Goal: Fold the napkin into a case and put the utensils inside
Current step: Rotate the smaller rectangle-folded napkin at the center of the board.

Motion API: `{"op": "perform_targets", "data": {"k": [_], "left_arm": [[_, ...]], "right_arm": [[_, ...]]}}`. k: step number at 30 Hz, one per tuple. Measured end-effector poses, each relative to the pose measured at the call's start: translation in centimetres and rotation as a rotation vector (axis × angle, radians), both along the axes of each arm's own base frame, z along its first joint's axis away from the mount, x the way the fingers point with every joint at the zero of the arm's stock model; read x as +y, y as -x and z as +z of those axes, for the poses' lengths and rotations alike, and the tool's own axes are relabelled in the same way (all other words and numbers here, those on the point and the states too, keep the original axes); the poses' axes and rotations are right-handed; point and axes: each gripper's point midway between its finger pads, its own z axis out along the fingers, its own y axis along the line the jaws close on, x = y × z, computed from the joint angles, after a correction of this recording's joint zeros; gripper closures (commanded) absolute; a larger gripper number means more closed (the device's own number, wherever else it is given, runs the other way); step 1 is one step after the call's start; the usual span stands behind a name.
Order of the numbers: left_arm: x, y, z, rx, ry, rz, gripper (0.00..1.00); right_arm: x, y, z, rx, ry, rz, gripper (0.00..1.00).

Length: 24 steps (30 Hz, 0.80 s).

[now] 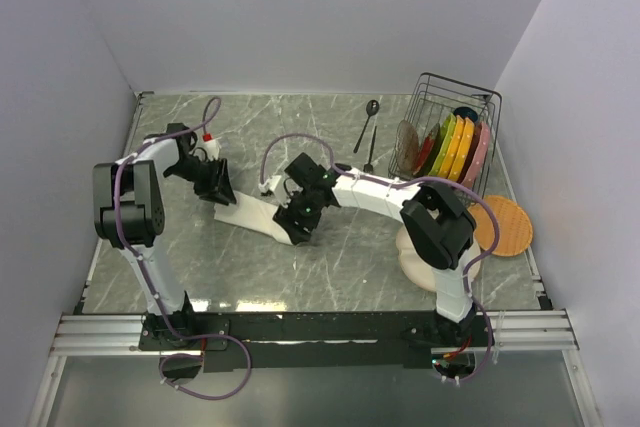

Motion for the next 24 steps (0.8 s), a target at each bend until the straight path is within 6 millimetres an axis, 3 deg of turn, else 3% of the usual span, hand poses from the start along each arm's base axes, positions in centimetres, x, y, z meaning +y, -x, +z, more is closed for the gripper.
{"op": "perform_targets", "data": {"k": [2, 4, 9, 12, 16, 21, 24], "left_arm": [[0.6, -0.3, 1.0, -0.033, -0.002, 0.013, 0.56], [1.4, -0.2, 2.4, -0.079, -0.01, 0.028, 0.57], [2.4, 2.1, 4.1, -0.12, -0.046, 0.032, 0.57], [1.8, 4.0, 3.0, -0.072, -0.061, 0.002, 0.58], [1.1, 5.7, 1.1, 0.005, -0.08, -0.021, 0.6], [1.3, 4.7, -1.4, 0.075, -0.102, 0.012, 0.6], [1.2, 2.6, -1.9, 0.098, -0.09, 0.046, 0.58]], "right_arm": [[0.1, -0.4, 1.2, 0.024, -0.017, -0.01, 0.28], [-0.2, -2.0, 2.6, 0.02, -0.039, -0.038, 0.28], [-2.4, -5.8, 4.1, -0.057, -0.028, -0.092, 0.23], [-3.2, -5.8, 3.7, -0.061, 0.009, -0.077, 0.22], [-2.4, -5.9, 2.7, -0.046, 0.031, -0.041, 0.23], [-2.2, -4.5, 0.6, 0.03, 0.053, -0.004, 0.25], [-1.8, -3.5, 0.4, 0.068, 0.041, 0.011, 0.26]]}}
